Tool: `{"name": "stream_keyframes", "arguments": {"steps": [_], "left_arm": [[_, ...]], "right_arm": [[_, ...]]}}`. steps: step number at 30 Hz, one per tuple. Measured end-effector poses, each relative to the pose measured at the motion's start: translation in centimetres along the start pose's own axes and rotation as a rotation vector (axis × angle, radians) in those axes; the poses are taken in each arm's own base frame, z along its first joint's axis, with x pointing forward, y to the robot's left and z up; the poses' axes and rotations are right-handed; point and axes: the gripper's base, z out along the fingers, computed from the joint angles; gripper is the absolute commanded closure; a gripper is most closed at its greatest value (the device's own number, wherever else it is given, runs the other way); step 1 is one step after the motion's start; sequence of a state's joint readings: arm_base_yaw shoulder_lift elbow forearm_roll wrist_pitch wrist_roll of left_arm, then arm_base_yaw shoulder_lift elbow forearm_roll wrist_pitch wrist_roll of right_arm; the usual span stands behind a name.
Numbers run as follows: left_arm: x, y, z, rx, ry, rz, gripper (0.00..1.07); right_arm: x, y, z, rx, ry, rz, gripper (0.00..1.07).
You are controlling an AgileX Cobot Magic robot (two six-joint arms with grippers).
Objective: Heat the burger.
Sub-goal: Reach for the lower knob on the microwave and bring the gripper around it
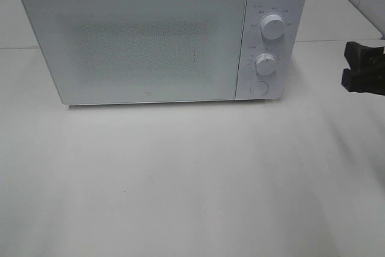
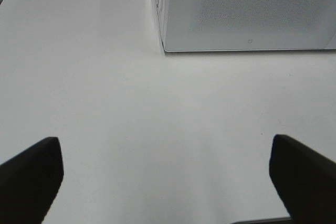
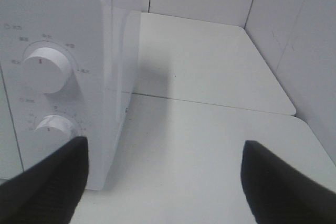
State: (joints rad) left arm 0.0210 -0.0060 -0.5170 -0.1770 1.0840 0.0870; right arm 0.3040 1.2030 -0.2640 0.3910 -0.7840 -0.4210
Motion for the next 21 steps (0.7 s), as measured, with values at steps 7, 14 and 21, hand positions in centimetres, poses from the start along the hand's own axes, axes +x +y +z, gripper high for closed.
{"name": "stream_keyframes", "arguments": {"steps": [7,14,21], "left_arm": [[0.0,0.0,0.0,0.000,0.000,0.000,0.06],[0.0,0.0,0.0,0.000,0.000,0.000,0.06],[0.0,0.0,0.0,0.000,0.000,0.000,0.06]], "right_arm": [[0.2,2.8,0.2,-0.028,-0.059,0.006,0.31],[1.7,5.2,0.4,-0.011,-0.050,-0.002,0.31],[3.6,7.5,0.9,0.017,0.010,-0.025,0.31]]}}
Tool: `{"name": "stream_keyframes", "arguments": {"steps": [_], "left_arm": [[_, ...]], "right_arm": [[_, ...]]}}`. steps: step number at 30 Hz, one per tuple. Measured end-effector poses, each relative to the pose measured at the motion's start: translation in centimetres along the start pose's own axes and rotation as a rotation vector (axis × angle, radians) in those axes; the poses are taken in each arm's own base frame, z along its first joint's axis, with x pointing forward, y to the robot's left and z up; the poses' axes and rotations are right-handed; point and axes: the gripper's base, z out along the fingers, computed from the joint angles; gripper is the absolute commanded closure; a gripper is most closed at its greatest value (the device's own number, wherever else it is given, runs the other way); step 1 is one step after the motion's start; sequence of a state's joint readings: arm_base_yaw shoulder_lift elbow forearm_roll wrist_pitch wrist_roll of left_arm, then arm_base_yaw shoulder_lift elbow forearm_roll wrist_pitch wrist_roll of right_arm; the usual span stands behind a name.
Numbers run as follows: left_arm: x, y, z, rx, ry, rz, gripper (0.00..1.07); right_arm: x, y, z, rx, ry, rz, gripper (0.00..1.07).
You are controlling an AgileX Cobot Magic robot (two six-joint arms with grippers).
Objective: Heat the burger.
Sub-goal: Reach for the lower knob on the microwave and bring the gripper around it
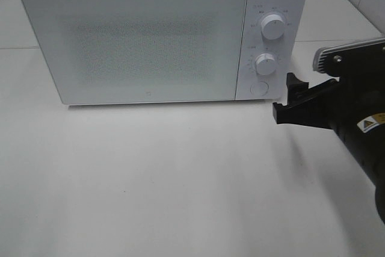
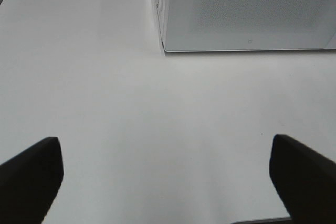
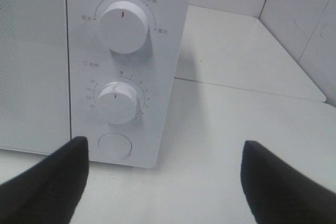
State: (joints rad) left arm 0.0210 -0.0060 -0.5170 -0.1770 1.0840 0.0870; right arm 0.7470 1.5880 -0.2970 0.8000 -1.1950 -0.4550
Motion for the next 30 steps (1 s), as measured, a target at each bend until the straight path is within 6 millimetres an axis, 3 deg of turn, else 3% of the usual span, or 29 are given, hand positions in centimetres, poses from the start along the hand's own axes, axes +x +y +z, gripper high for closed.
{"name": "stream_keyframes", "arguments": {"steps": [12,20,30], "left_arm": [[0.0,0.0,0.0,0.000,0.000,0.000,0.06],[0.0,0.0,0.0,0.000,0.000,0.000,0.06],[0.0,0.0,0.0,0.000,0.000,0.000,0.06]], "right_arm": [[-0.2,2.5,2.3,0.010,-0.010,0.019,0.31],[0.9,4.1,4.0,0.010,0.017,0.056,0.31],[1.8,4.4,6.4,0.028,0.020,0.088,0.31]]}}
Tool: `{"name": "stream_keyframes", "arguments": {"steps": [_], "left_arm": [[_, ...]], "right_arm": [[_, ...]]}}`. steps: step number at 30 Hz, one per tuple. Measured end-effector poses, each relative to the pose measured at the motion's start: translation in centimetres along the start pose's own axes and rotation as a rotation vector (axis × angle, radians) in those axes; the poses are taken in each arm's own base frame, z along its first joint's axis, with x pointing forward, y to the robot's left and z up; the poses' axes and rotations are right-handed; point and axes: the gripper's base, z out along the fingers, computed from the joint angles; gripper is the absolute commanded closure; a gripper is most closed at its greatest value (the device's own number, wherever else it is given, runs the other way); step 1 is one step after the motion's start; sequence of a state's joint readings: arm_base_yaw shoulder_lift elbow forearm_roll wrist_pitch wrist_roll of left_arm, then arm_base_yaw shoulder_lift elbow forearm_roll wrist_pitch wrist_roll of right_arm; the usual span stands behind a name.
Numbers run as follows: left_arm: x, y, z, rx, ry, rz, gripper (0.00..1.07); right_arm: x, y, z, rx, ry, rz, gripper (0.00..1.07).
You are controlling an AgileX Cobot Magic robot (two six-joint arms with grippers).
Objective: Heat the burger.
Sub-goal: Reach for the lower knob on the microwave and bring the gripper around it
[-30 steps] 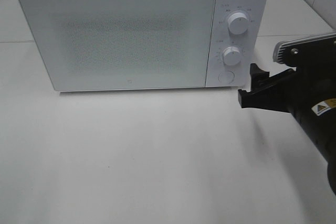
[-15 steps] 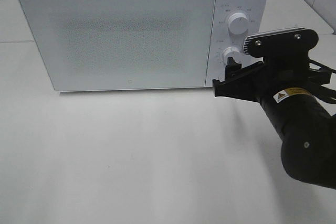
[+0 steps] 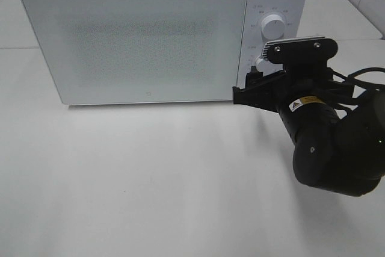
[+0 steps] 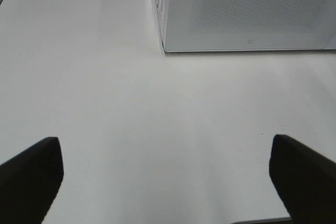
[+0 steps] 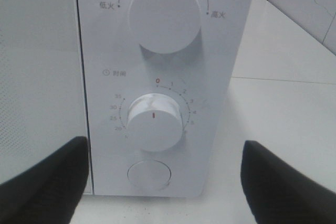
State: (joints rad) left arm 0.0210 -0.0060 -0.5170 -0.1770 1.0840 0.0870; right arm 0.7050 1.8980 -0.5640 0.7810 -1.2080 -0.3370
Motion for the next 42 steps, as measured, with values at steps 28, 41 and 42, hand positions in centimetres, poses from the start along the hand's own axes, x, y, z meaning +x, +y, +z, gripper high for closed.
{"name": "stream_keyframes", "arguments": {"steps": [28,41,42], "left_arm": [[0.0,0.0,0.0,0.000,0.000,0.000,0.06],[0.0,0.0,0.0,0.000,0.000,0.000,0.06],[0.0,0.0,0.0,0.000,0.000,0.000,0.06]], "right_arm": [[1.7,1.0,5.2,0.000,-0.024,-0.003,0.31],[1.9,1.3,5.4,-0.020,-0.024,-0.009,0.33],[1.9,1.3,5.4,-0.020,-0.024,-0.009,0.33]]}}
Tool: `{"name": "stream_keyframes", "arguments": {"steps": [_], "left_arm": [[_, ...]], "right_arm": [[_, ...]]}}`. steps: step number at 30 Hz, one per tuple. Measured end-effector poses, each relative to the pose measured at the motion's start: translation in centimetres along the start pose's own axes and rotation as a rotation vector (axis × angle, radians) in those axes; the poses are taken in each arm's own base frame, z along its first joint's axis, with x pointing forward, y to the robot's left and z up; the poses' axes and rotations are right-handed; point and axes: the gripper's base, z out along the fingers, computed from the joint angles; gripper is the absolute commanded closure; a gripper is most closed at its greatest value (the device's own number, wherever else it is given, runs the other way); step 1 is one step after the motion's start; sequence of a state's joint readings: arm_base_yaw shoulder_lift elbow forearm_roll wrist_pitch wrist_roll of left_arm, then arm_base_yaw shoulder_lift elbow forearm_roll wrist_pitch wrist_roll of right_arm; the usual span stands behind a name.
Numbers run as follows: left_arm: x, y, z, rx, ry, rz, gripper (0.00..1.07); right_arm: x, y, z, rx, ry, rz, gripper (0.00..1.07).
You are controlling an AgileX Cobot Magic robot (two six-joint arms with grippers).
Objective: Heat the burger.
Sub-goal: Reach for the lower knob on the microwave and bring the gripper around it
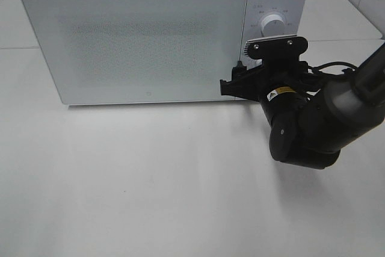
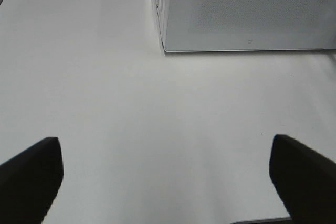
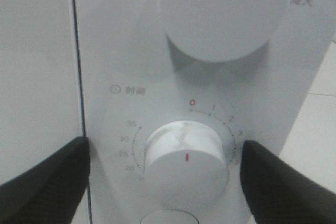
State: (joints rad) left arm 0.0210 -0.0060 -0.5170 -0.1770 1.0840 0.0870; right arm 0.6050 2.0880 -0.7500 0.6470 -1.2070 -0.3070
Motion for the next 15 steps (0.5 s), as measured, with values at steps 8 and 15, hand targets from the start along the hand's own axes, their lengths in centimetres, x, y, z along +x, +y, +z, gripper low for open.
{"name": "stream_keyframes", "arguments": {"steps": [8,15], "left_arm": [[0.00,0.00,0.00,0.000,0.000,0.000,0.06],[0.00,0.00,0.00,0.000,0.000,0.000,0.06]], "right_arm": [[-0.03,0.03,0.02,-0.002,-0.001,-0.017,0.38],[-0.03,0.03,0.02,-0.002,-0.001,-0.035,0.43]]}}
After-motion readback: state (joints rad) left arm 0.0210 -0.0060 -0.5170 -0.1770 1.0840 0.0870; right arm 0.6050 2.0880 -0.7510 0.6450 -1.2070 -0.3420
